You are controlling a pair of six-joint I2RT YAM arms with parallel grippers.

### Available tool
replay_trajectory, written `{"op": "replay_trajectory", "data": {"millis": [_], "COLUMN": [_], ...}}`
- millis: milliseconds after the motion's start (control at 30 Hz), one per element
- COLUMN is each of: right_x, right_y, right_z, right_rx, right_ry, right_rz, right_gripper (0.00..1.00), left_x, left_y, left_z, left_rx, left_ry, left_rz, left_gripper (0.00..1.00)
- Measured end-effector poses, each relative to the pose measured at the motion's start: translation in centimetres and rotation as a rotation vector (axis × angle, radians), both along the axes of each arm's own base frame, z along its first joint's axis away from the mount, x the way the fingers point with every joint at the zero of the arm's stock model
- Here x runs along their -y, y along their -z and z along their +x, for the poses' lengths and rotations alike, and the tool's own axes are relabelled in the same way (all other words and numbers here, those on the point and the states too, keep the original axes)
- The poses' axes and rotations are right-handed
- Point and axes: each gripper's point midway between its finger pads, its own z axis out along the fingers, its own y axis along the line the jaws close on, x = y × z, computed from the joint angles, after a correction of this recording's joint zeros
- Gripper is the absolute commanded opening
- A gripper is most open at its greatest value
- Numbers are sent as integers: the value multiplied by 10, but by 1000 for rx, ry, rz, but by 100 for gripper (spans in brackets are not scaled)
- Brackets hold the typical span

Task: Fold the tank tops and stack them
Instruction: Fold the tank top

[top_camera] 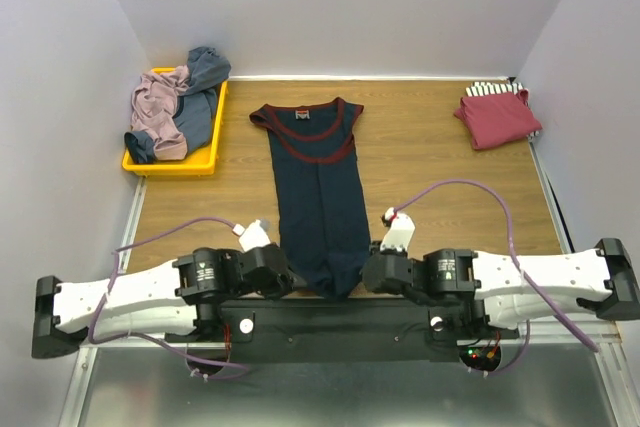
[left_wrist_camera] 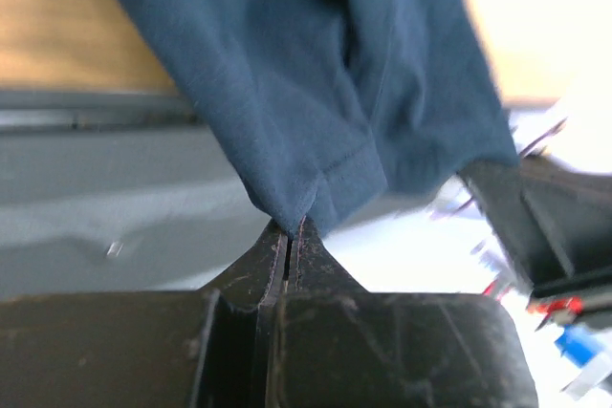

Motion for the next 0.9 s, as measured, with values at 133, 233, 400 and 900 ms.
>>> {"op": "replay_trajectory", "data": {"millis": [133, 233, 400, 900], "right_x": [-7, -11, -5, -2], "right_y": [-31, -52, -72, -45], "right_z": [35, 64, 100, 199], "right_rx": [112, 192, 282, 288], "right_ry": [58, 98, 135, 150], "right_rz": [-13, -49, -109, -228], "right_gripper": [1, 1, 1, 1], "left_x": [-9, -17, -25, -50], "left_y": [-20, -42, -92, -79], "left_z": [37, 68, 121, 234], "left_rx": [86, 180, 349, 455], "left_ry": [-126, -201, -281, -334], "left_rz": [-43, -45, -13, 160], "left_gripper": [0, 0, 0, 0]}}
